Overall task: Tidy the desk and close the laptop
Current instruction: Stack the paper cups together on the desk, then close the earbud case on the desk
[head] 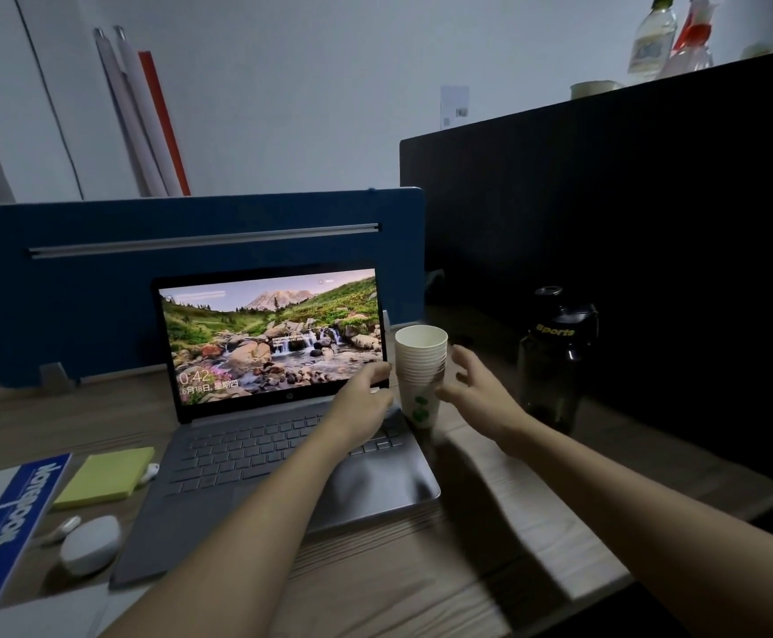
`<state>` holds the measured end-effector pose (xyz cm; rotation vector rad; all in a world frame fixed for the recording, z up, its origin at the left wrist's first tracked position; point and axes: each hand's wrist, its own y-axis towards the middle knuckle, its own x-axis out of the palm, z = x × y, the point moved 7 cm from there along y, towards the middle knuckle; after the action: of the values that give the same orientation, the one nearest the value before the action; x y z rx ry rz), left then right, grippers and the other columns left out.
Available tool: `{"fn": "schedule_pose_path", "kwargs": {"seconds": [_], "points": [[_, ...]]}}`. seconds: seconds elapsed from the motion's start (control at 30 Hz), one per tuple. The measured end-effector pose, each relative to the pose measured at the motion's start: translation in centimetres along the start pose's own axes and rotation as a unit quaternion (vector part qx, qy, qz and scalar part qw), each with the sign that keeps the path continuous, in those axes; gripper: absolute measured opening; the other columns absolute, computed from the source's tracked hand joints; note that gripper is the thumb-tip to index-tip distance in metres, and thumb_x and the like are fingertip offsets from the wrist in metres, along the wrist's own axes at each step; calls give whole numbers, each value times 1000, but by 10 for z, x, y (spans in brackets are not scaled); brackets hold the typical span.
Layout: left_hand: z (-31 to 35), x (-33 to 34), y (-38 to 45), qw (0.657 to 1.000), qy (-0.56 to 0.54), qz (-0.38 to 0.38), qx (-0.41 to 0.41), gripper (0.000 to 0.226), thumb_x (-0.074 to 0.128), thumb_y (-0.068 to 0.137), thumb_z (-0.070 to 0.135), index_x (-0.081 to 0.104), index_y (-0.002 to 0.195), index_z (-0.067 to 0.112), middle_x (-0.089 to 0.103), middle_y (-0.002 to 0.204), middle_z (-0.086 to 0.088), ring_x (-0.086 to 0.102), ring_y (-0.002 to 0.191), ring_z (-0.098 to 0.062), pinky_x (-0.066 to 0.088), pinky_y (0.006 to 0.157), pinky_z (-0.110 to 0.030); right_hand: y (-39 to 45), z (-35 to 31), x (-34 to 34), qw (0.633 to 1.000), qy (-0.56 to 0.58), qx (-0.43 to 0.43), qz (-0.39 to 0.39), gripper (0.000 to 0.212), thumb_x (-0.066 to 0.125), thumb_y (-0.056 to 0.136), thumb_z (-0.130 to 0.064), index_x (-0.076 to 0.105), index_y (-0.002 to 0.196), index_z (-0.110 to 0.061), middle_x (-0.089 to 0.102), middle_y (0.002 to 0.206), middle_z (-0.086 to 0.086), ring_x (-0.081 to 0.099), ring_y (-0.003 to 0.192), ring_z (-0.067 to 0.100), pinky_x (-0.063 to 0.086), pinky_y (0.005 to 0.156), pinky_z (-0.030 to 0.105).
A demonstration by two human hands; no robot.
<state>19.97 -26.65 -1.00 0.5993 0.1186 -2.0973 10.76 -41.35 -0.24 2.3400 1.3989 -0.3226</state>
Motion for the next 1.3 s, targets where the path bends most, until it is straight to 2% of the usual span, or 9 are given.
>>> {"fn": "schedule_pose_path", "kwargs": {"seconds": [0.1, 0.23, 0.3, 0.43, 0.53, 0.7, 0.87, 1.1, 1.3], "points": [[6, -19, -10, 1000, 20, 11, 13, 46, 49, 95, 7, 49, 139, 19, 51, 144, 1, 48, 130, -17, 43, 108, -46, -5, -18, -8, 997, -52, -32, 38, 77, 64, 84, -19, 26, 151, -19, 33, 156, 2, 32, 137, 14, 27, 104, 27], [15, -52, -31, 998, 48, 28, 37, 41, 47, 97, 8, 49, 137, 19, 53, 140, 0, 49, 128, -15, 44, 107, -46, -19, -53, -10, 987, -98, -103, 78, 68, 63, 84, -14, 36, 146, -15, 42, 149, 4, 37, 126, 6, 29, 102, 19], [15, -72, -45, 997, 58, 36, 41, 41, 46, 99, 9, 48, 139, 18, 53, 140, 1, 48, 126, -12, 42, 109, -44, -28, -67, -2, 983, -117, -116, 75, 68, 62, 84, -12, 35, 147, -15, 41, 150, 6, 35, 135, 15, 30, 112, 33], [4, -116, -77, 994, 80, 64, 39, 39, 47, 99, 9, 51, 136, 20, 54, 137, 3, 47, 123, -9, 41, 104, -33, -48, -84, 28, 984, -114, -133, 40, 67, 62, 84, -12, 36, 145, -15, 41, 147, 8, 37, 135, 24, 33, 113, 47], [-16, -150, -105, 992, 90, 85, 28, 35, 49, 97, 8, 55, 129, 23, 56, 134, 3, 50, 124, -13, 41, 99, -30, -61, -92, 60, 984, -109, -141, 8, 67, 62, 84, -11, 38, 145, -18, 42, 148, 7, 37, 135, 21, 31, 113, 41], [-66, -209, -164, 987, 86, 137, -20, 34, 53, 95, 8, 55, 120, 32, 59, 129, 6, 53, 125, -16, 46, 104, -42, -78, -101, 131, 979, -107, -164, -63, 64, 63, 86, -16, 39, 145, -17, 43, 147, 4, 38, 134, 16, 31, 108, 31], [-117, -253, -213, 973, 117, 189, -67, 33, 59, 92, 13, 57, 118, 33, 60, 125, 10, 55, 119, -12, 46, 90, -25, -91, -102, 198, 964, -142, -190, -116, 58, 62, 87, -18, 43, 142, -16, 47, 144, 4, 38, 134, 18, 32, 111, 36], [-152, -260, -236, 961, 211, 156, -85, 45, 66, 88, 31, 51, 131, 37, 55, 131, 6, 52, 118, -13, 45, 96, -35, -100, -96, 269, 920, -260, -244, -166, 43, 55, 93, -36, 49, 135, -29, 49, 142, -5, 23, 142, 19, 17, 116, 51], [-157, -249, -227, 956, 256, 133, -47, 48, 68, 84, 42, 48, 128, 43, 49, 122, 5, 54, 111, -13, 47, 99, -39, -98, -106, 309, 884, -313, -312, -155, 31, 51, 92, -38, 56, 122, -35, 59, 132, -10, 30, 138, 21, 13, 109, 56]]}}
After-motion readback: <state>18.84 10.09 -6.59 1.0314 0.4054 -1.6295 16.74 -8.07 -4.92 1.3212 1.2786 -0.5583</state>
